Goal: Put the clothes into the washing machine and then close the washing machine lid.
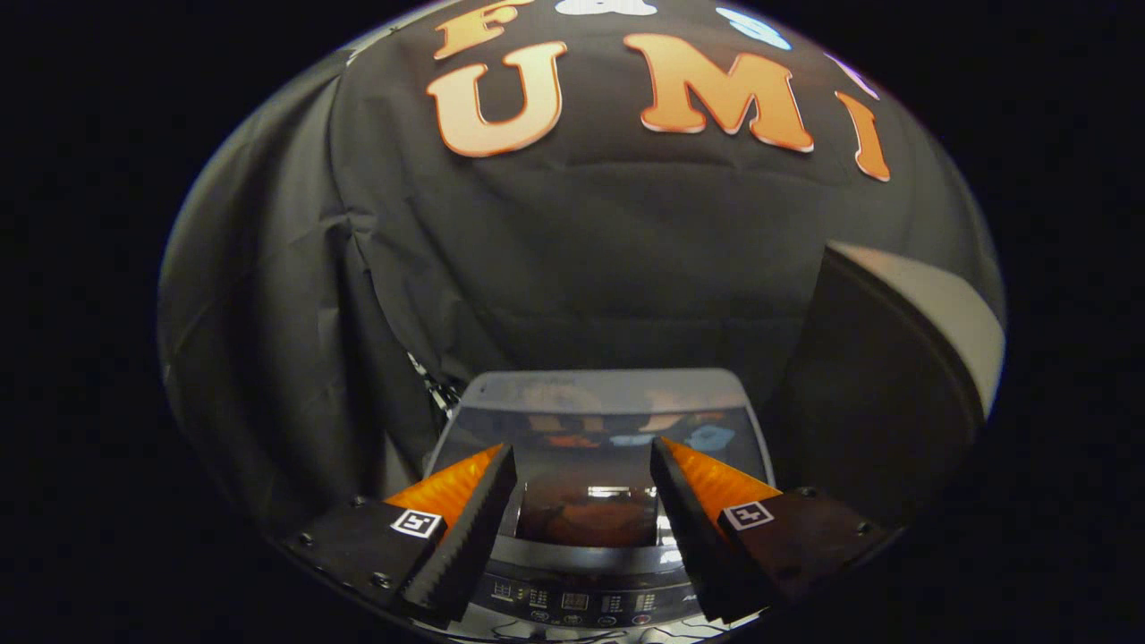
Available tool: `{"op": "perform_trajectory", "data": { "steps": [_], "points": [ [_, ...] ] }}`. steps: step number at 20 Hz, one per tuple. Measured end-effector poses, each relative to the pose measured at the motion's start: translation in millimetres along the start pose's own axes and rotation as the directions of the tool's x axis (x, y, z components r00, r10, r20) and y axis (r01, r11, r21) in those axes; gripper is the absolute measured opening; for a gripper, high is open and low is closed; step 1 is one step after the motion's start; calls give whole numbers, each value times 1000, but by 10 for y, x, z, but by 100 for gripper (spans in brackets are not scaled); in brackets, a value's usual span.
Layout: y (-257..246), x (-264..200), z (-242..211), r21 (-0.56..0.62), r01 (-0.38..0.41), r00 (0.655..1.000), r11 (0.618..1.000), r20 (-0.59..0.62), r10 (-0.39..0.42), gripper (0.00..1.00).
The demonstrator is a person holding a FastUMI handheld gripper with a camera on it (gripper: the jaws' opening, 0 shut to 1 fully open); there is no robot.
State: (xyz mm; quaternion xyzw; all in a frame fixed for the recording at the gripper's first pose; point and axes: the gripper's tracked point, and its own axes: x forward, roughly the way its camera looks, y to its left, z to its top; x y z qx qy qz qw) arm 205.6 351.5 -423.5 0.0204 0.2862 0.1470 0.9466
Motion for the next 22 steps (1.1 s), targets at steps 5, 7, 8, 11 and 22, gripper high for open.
{"op": "perform_trajectory", "data": {
  "steps": [5, 7, 8, 11, 22],
  "points": [
    [-167, -770, 951, -18, -8, 984, 1000, 177, 11, 98],
    [-263, -1148, 1318, -23, 6, 969, 1000, 247, 0, 98],
    [-323, -1323, 1455, -22, 15, 962, 1000, 272, -9, 98],
    [-557, -1921, 1832, -18, 58, 937, 998, 347, -48, 98],
    [-1728, -3289, 2415, -29, 245, 839, 969, 507, -197, 97]
  ]
}}
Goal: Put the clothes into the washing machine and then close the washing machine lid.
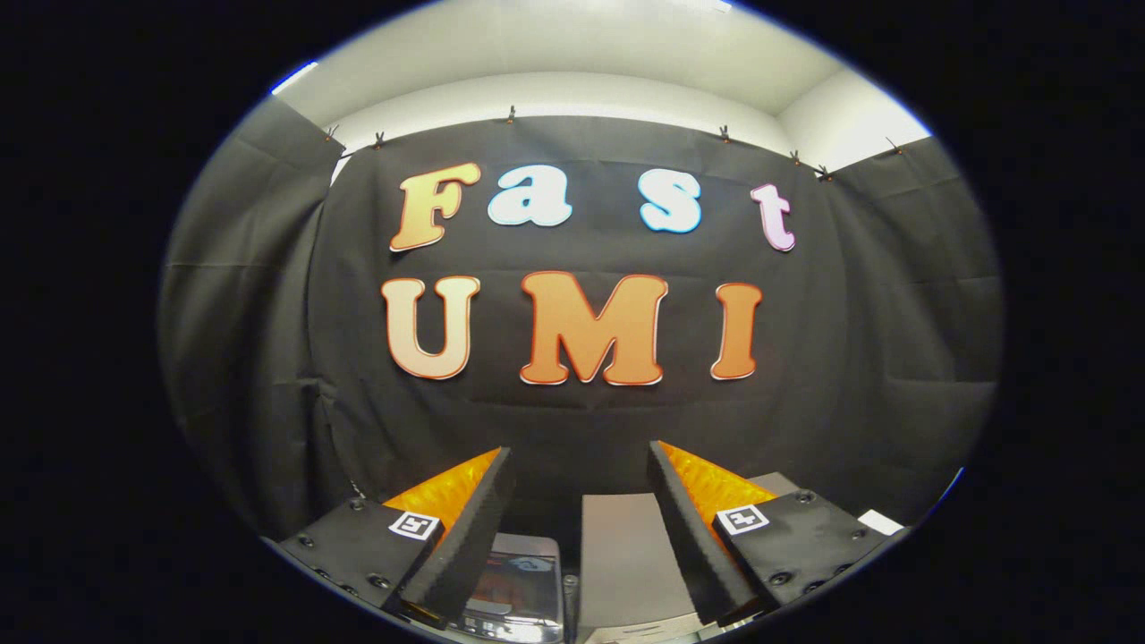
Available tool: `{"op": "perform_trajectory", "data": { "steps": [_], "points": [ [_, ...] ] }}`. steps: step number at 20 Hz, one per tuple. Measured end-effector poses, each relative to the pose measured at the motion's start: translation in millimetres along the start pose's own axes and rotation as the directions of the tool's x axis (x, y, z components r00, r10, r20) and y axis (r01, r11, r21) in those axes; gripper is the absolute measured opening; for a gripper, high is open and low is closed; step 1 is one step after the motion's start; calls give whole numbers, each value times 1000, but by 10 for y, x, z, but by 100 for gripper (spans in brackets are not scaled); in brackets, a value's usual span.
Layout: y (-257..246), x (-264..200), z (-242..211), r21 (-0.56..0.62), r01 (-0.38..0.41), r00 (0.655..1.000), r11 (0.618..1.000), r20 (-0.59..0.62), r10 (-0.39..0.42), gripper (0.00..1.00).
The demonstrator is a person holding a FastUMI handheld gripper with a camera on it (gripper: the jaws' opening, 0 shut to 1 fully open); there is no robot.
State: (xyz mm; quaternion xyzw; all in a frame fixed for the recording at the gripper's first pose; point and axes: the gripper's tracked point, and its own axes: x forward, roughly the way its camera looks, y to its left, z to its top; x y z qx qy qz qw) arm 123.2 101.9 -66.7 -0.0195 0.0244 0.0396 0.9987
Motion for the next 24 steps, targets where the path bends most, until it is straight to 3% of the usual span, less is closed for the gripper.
{"op": "perform_trajectory", "data": {
  "steps": [8, 24],
  "points": [
    [-575, -262, 307, -31, 53, 997, 998, 60, -52, 97],
    [-647, -175, 314, 12, 36, 997, 999, 65, -37, 96]
  ]
}}
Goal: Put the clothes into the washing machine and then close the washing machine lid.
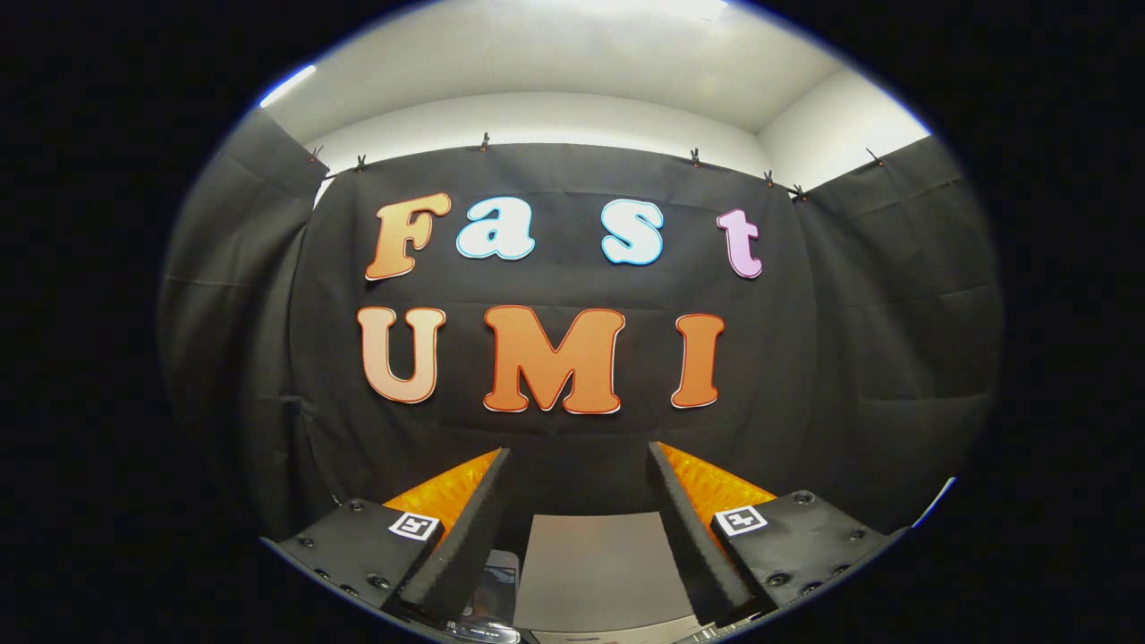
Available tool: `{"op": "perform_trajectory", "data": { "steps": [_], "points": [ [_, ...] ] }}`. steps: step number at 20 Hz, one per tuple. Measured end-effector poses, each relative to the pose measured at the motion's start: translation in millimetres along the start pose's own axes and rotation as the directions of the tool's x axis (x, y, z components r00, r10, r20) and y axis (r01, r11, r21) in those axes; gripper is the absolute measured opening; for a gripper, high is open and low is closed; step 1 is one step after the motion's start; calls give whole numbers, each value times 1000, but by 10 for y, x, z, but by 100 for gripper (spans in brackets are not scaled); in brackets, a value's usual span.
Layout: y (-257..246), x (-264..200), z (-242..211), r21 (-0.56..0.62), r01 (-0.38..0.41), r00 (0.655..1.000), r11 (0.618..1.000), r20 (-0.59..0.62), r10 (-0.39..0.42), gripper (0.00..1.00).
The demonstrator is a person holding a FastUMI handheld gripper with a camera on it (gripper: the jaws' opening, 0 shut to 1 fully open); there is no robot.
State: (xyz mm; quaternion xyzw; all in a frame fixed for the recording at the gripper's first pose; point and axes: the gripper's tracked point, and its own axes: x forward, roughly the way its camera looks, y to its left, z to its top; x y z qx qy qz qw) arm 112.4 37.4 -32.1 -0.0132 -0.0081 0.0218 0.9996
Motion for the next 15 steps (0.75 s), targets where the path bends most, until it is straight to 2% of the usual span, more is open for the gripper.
{"op": "perform_trajectory", "data": {
  "steps": [15],
  "points": [
    [-5, 6, -109, 23, 28, 999, 999, -28, -28, 96]
  ]
}}
